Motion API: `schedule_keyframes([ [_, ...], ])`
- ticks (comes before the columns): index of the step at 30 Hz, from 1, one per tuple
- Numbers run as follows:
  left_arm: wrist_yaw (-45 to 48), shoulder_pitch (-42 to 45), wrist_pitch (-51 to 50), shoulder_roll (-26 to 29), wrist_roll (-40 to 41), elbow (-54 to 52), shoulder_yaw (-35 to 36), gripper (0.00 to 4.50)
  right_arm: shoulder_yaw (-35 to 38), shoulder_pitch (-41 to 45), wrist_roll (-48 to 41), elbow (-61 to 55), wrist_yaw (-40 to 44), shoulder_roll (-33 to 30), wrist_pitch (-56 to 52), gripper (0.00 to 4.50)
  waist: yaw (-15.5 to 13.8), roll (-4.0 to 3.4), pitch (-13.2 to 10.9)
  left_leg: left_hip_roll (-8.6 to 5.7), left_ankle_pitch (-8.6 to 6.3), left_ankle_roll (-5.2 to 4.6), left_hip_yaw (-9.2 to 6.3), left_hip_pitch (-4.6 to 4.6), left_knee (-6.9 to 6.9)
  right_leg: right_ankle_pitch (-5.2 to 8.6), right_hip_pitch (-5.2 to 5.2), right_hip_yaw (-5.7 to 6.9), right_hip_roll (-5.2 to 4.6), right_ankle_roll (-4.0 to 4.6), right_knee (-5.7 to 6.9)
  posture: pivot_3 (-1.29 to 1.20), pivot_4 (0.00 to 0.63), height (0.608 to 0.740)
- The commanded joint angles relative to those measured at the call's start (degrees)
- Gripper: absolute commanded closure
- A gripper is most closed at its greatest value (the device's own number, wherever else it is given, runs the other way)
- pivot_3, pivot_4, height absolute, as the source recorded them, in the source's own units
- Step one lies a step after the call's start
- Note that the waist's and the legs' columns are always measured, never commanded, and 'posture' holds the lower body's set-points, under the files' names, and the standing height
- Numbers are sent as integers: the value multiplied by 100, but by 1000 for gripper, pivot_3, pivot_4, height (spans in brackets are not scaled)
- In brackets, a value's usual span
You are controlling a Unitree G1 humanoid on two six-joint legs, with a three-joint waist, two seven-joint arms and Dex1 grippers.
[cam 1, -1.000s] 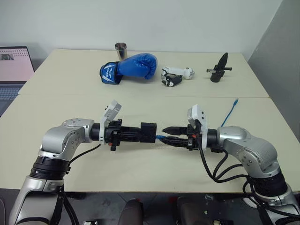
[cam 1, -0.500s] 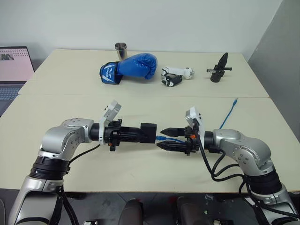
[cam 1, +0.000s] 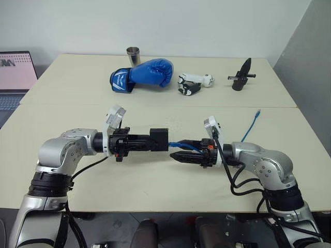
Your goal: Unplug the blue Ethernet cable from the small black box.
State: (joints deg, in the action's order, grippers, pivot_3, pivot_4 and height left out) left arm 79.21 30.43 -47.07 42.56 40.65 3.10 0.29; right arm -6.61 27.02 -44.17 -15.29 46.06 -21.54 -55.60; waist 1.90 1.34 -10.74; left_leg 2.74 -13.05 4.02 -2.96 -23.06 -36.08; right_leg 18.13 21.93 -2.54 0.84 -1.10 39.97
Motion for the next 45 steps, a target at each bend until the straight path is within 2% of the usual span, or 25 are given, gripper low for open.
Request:
schedule_keyframes([
  [1,-1,128,-122,18,197,-23,184,3738,288,186,-401,-149,-179,225,-118,1192,0,0,0,0,0,0,0,0,0,0,0,0,0,0,0,0,150,740],
  [19,-132,125,-188,-73,243,-121,174,3738,253,166,-452,-148,-449,300,-177,1192,0,-1,0,1,0,0,-1,-25,1,-1,25,1,0,1,1,0,150,740],
  [20,-132,124,-187,-71,240,-122,170,3738,250,166,-452,-145,-447,298,-175,1554,0,-1,0,1,0,0,-1,-28,0,-1,27,1,0,1,1,0,150,740],
  [33,-108,185,-193,-61,235,-29,171,3738,193,162,-470,-152,-330,202,-168,4343,0,-1,0,1,0,0,-1,-32,0,-1,30,2,0,2,1,0,150,740],
  [45,-55,234,-223,-60,233,105,184,3738,197,209,-495,-165,-215,83,-247,4413,0,-1,0,1,0,0,-1,-32,0,-1,31,2,0,2,1,0,150,740],
])
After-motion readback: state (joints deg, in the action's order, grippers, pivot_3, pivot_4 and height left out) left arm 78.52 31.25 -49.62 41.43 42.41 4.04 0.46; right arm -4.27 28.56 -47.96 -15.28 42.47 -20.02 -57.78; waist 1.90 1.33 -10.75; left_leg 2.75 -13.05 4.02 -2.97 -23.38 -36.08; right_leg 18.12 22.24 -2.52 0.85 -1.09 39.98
